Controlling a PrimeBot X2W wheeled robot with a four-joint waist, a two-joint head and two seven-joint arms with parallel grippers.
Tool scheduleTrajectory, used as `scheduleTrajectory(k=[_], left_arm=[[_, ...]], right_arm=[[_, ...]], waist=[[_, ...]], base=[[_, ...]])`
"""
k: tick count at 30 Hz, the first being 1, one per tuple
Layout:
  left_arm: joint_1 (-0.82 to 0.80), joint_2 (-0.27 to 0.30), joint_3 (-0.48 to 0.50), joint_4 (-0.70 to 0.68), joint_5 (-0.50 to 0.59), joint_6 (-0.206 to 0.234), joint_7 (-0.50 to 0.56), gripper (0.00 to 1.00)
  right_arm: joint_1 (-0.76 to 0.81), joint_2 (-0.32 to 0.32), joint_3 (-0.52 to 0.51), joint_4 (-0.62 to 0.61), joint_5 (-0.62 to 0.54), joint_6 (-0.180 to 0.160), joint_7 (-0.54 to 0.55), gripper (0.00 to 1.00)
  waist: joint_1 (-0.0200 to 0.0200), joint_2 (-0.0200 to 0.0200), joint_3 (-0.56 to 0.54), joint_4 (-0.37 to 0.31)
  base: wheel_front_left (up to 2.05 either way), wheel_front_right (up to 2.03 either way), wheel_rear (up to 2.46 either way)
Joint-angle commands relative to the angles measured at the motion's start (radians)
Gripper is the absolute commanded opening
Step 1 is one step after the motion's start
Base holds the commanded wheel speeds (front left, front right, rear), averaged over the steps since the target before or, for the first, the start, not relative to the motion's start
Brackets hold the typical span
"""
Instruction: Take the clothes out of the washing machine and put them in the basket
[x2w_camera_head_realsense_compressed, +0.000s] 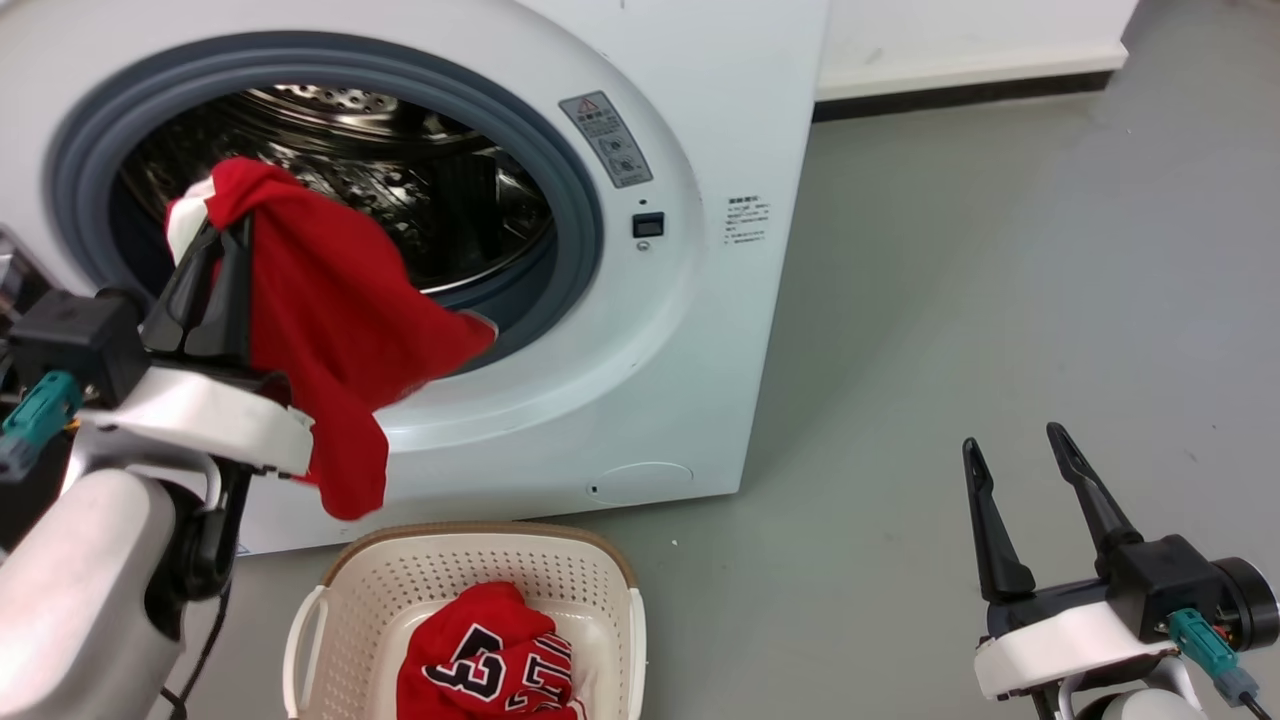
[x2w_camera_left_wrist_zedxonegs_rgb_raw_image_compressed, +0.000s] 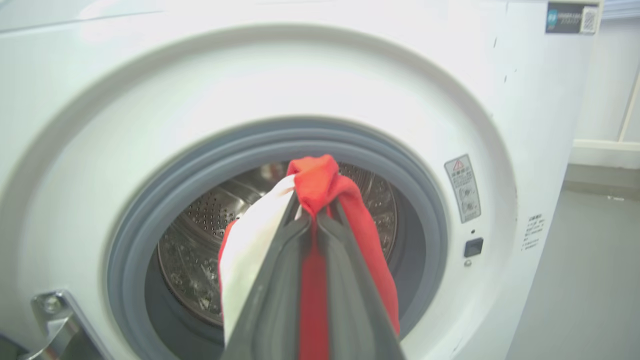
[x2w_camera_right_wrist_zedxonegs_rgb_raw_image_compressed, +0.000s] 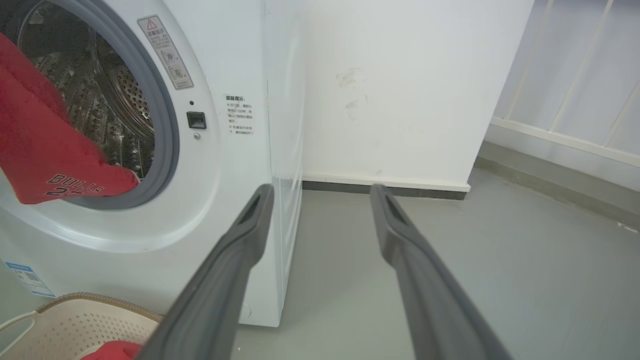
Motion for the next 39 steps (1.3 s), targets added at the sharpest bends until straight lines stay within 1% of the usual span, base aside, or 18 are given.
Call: scheduleTrajectory(k=[1, 5, 8, 10, 13, 17, 19, 21, 22, 23, 25, 30, 33, 35, 39], left_arm=[[0.036, 0.012, 0.012, -0.07, 0.011, 0.029, -0.006, 0.0], [0.081, 0.036, 0.014, -0.195, 0.024, 0.075, 0.013, 0.0], [0.119, 0.043, 0.004, -0.262, 0.035, 0.105, 0.026, 0.0], [0.15, 0.036, -0.006, -0.298, 0.032, 0.12, 0.031, 0.0], [0.197, 0.025, -0.031, -0.326, 0.032, 0.136, 0.037, 0.0], [0.244, 0.02, -0.053, -0.315, 0.02, 0.14, 0.043, 0.0], [0.277, 0.003, -0.081, -0.277, 0.009, 0.131, 0.044, 0.0], [0.288, 0.002, -0.103, -0.228, 0.017, 0.117, 0.045, 0.0], [0.294, -0.008, -0.108, -0.198, 0.01, 0.109, 0.041, 0.0], [0.296, -0.023, -0.12, -0.133, -0.004, 0.086, 0.036, 0.0], [0.285, -0.037, -0.131, -0.051, -0.012, 0.058, 0.031, 0.0], [0.22, -0.074, -0.166, 0.163, -0.005, -0.013, 0.025, 0.0], [0.166, -0.088, -0.216, 0.312, 0.043, -0.056, 0.033, 0.0], [0.12, -0.113, -0.241, 0.405, 0.058, -0.088, 0.037, 0.0], [0.034, -0.156, -0.255, 0.579, 0.066, -0.133, 0.034, 0.0]], right_arm=[[0.012, 0.001, 0.001, 0.002, 0.003, -0.001, -0.002, 1.0], [0.01, 0.001, -0.002, 0.001, 0.008, -0.001, -0.002, 1.0], [0.011, 0.001, -0.005, 0.001, 0.01, -0.001, -0.002, 1.0], [0.016, 0.001, -0.007, -0.001, 0.008, -0.001, -0.002, 1.0], [0.022, 0.001, -0.011, 0.0, 0.007, -0.001, -0.002, 1.0], [0.015, 0.001, -0.011, -0.004, 0.004, -0.001, -0.002, 1.0], [-0.004, 0.001, -0.01, -0.008, 0.002, -0.001, -0.002, 1.0], [-0.013, 0.001, -0.009, -0.01, -0.001, -0.001, -0.002, 1.0], [-0.015, 0.001, -0.008, -0.011, -0.003, -0.001, -0.002, 1.0], [-0.026, 0.001, -0.005, -0.013, -0.006, -0.001, -0.002, 1.0], [-0.038, 0.001, -0.001, -0.02, -0.012, -0.001, -0.002, 1.0], [-0.066, 0.001, 0.004, -0.038, -0.022, -0.001, -0.002, 1.0], [-0.081, 0.001, 0.005, -0.047, -0.022, -0.001, -0.002, 1.0], [-0.089, 0.001, 0.006, -0.054, -0.023, -0.001, -0.002, 1.0], [-0.11, 0.001, 0.013, -0.071, -0.022, -0.001, -0.002, 1.0]], waist=[[0.0003, -0.0001, -0.015, 0.016], [0.0003, -0.0001, -0.016, 0.025], [0.0003, -0.0001, -0.016, 0.031], [0.0003, -0.0001, -0.016, 0.035], [0.0003, -0.0001, -0.014, 0.041], [0.0003, -0.0001, 0.0, 0.042], [0.0003, -0.0001, 0.021, 0.039], [0.0003, -0.0001, 0.041, 0.034], [0.0003, -0.0001, 0.052, 0.031], [0.0003, -0.0001, 0.082, 0.021], [0.0003, -0.0001, 0.114, 0.009], [0.0003, -0.0001, 0.214, -0.029], [0.0003, -0.0001, 0.274, -0.051], [0.0003, -0.0001, 0.309, -0.062], [0.0003, -0.0001, 0.385, -0.087]], base=[[0.0, 0.0, 0.0], [0.0, 0.0, 0.0], [0.0, 0.0, 0.0], [0.0, 0.0, 0.0], [0.0, 0.0, 0.0], [0.0, 0.0, 0.0], [0.0, 0.0, 0.0], [0.0, 0.0, 0.0], [0.0, 0.0, 0.0], [0.0, 0.0, 0.0], [0.0, 0.0, 0.0], [0.0, 0.0, 0.0], [0.0, 0.0, 0.0], [0.0, 0.0, 0.0], [0.0, 0.0, 0.0]])
